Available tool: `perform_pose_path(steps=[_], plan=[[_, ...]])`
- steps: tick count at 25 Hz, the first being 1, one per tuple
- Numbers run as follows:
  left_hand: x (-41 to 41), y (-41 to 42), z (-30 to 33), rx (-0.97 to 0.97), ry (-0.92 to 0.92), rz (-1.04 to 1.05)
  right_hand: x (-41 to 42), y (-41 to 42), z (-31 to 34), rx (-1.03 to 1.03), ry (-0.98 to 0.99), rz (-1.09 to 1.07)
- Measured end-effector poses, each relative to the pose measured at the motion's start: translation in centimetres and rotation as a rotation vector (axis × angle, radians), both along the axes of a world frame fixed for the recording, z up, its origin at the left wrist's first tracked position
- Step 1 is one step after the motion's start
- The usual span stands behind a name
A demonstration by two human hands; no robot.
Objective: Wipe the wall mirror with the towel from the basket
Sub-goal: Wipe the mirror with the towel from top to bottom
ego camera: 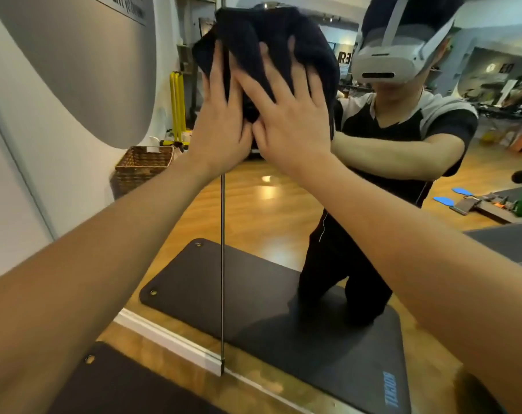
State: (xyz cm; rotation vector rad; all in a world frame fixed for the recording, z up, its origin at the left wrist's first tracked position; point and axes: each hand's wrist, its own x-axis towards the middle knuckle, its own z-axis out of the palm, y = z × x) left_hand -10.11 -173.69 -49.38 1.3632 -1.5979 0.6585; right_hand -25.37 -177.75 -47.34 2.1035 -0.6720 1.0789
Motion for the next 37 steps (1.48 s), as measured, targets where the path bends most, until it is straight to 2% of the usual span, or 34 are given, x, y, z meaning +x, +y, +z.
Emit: perform_pose_path(steps=[3, 6, 8, 11, 15, 20, 23, 27, 31, 34, 37], plan=[[0.6, 0.0, -6.8, 0.024, 0.045, 0.038, 1.0, 0.8, -6.6, 0.046, 0.013, 0.02], [0.4, 1.3, -13.9, 0.069, -0.058, 0.133, 1.2, 1.2, -14.5, 0.113, 0.076, 0.014], [0.3, 2.2, -19.5, 0.102, -0.05, 0.169, 1.3, 1.6, -20.0, 0.174, 0.117, 0.024], [-0.2, 3.5, -26.7, 0.226, 0.042, 0.215, 1.2, 2.1, -27.2, 0.271, 0.183, 0.04], [-0.7, 4.4, -35.2, 0.382, 0.024, 0.189, 0.8, 2.4, -35.8, 0.442, 0.226, 0.063], [-1.8, 5.5, -42.3, 0.624, 0.055, 0.159, -1.8, 3.0, -44.0, 0.475, 0.293, 0.01], [-5.2, 5.5, -43.6, 0.654, 0.074, 0.091, -5.6, 2.9, -46.0, 0.458, 0.324, -0.017], [-11.9, 5.7, -44.7, 0.812, 0.129, 0.051, -12.2, 2.9, -47.5, 0.406, 0.38, -0.074], [-20.3, 5.5, -44.9, 0.886, 0.063, -0.068, -21.8, 3.5, -48.2, 0.404, 0.386, -0.199], [-28.3, 5.0, -43.1, 0.865, 0.036, -0.211, -29.9, 4.8, -45.5, 0.459, 0.328, -0.341], [-34.7, 4.0, -38.2, 0.812, 0.083, -0.219, -34.4, 4.6, -39.1, 0.525, 0.289, -0.327]])
